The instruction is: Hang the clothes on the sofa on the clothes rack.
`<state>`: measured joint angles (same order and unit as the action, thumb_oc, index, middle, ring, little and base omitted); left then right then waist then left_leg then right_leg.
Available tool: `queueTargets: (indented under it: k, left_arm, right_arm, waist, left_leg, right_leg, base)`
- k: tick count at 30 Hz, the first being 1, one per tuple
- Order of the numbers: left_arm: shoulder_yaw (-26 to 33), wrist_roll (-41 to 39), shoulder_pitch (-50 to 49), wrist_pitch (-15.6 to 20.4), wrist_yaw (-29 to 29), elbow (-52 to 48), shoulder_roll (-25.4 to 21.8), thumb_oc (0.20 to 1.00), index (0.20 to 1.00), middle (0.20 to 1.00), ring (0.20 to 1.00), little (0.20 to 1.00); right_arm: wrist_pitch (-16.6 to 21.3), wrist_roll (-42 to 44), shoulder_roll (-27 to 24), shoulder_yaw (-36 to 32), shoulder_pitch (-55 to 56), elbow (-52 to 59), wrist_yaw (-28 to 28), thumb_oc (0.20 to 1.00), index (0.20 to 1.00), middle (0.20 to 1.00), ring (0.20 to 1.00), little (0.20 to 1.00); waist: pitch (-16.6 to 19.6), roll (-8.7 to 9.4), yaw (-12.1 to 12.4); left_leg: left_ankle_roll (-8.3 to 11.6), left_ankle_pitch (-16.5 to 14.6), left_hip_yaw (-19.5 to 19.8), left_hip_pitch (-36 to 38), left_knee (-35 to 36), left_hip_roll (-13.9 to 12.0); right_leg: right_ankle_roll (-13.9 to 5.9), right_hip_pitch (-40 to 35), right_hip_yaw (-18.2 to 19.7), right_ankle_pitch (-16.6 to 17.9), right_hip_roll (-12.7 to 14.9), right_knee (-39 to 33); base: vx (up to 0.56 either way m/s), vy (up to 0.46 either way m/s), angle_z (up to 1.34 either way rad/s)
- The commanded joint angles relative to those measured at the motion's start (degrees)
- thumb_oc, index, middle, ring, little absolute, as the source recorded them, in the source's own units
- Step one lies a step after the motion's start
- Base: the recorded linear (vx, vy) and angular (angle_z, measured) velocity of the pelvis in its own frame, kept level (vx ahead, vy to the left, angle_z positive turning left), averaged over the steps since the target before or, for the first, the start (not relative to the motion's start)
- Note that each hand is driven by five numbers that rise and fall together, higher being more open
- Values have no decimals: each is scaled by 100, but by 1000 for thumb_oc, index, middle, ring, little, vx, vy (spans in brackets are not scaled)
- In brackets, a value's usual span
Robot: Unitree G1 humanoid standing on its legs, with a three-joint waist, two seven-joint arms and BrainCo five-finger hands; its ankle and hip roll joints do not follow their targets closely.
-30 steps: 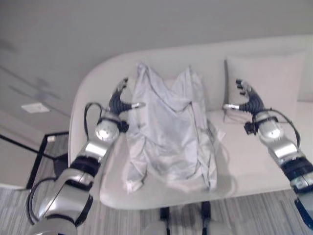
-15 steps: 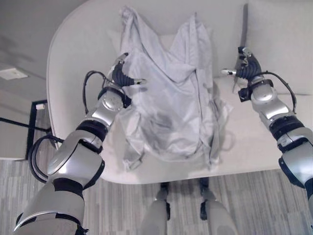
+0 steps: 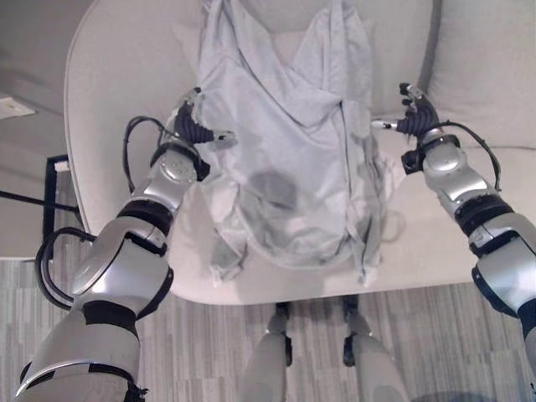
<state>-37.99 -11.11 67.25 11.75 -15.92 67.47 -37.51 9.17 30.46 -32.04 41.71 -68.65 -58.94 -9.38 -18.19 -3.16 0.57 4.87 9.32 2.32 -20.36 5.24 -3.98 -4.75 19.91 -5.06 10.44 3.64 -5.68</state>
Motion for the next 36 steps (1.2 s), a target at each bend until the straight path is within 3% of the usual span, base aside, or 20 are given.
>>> queueTargets:
  k: [1, 14, 25, 36]
  left_arm:
    - [-61, -183, 689, 182, -143, 256, -429, 1000, 1000, 1000, 1000, 1000]
    - [-396, -34, 1145, 197, -147, 382, -954, 1000, 1000, 1000, 1000, 1000]
    - [-818, 144, 1730, 98, -61, 790, -780, 1000, 1000, 1000, 1000, 1000]
    - [-958, 198, 1948, 10, -218, 839, -684, 1000, 1000, 1000, 1000, 1000]
  right_arm:
    - [273, 354, 135, 112, -561, 56, 77, 1000, 1000, 1000, 1000, 1000]
    - [310, 462, 300, 244, -572, 56, 150, 1000, 1000, 1000, 1000, 1000]
    - [267, 307, 463, 289, -956, -398, -177, 1000, 1000, 1000, 1000, 1000]
    - [151, -568, 283, 340, -1276, -708, -857, 1000, 1000, 1000, 1000, 1000]
  waist:
    - [-83, 330, 113]
    - [-161, 279, 222]
    - [-242, 298, 160]
    - [-335, 335, 37]
  left_leg:
    - [217, -52, 45, -84, -24, 118]
    - [228, -21, 109, -153, -24, 139]
    - [238, 53, 112, -425, -24, 158]
    - [210, 69, 93, -631, -24, 181]
  right_leg:
    - [-642, 42, 220, 38, 489, 68]
    - [-684, 89, 149, 62, 503, 68]
    - [-719, 343, 143, 139, 504, 68]
    - [-743, 566, 166, 178, 493, 68]
  base:
    - [0, 0, 0]
    - [0, 5, 3]
    - [0, 5, 1]
    - [4, 5, -1]
